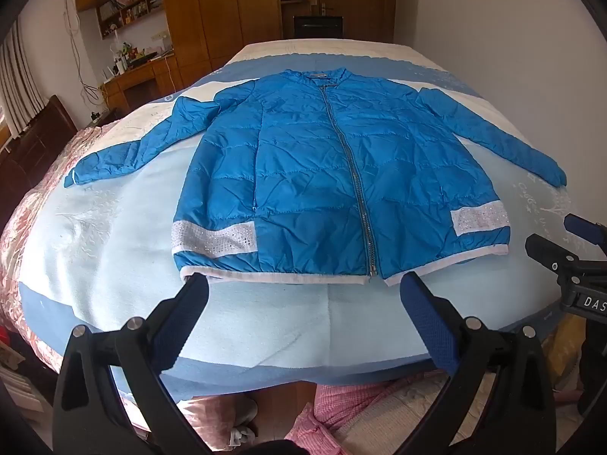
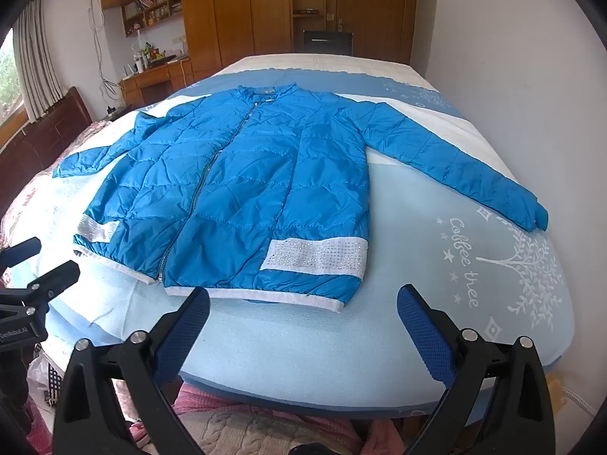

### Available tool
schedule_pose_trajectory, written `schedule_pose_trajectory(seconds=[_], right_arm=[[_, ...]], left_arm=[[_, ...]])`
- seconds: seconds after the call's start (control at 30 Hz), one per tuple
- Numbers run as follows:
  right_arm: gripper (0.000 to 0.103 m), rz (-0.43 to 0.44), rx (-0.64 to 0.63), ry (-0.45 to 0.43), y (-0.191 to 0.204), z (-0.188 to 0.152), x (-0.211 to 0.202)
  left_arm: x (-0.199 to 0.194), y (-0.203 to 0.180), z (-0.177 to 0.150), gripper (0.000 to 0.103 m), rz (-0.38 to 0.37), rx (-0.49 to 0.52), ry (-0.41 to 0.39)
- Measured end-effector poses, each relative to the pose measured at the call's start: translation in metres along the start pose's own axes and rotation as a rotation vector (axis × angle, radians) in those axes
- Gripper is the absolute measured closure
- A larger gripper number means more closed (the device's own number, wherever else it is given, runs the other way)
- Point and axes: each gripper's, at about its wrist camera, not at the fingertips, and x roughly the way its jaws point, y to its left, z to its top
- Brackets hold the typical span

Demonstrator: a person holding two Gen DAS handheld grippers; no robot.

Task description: Fold large clothes

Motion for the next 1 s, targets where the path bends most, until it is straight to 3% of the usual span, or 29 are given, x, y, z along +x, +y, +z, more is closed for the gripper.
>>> schedule_pose_trajectory(seconds=[0.03, 1.0], right_arm=[[0.004, 0.0, 0.0, 0.0, 0.0, 0.0, -0.0002], [0.004, 0.0, 0.0, -0.003, 0.0014, 0.001, 0.0007]], left_arm=[[0.0001, 0.0, 0.0, 0.003, -0.001, 0.0, 0.001], [0.0, 0.0005, 0.0002, 0.003, -0.001, 0.0, -0.002]])
